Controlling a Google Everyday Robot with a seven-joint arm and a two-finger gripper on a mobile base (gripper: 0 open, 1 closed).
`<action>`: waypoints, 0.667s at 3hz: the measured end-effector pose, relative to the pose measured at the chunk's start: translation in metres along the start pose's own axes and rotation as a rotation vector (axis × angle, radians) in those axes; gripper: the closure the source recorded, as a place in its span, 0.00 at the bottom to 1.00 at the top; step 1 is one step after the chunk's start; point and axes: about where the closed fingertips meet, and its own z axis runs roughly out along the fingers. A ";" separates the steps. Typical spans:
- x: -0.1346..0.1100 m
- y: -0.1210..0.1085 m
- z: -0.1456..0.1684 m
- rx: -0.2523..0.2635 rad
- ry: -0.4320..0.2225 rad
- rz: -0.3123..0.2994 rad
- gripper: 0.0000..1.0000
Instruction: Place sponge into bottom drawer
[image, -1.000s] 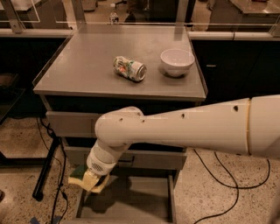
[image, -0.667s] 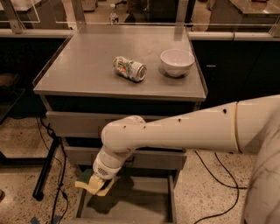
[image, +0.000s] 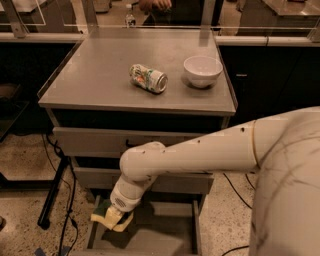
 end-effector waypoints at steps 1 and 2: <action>0.023 -0.017 0.035 -0.007 0.031 0.082 1.00; 0.039 -0.034 0.061 -0.001 0.043 0.158 1.00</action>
Offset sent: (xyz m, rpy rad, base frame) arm 0.0109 -0.0267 -0.1108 -0.0867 0.1101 -0.1967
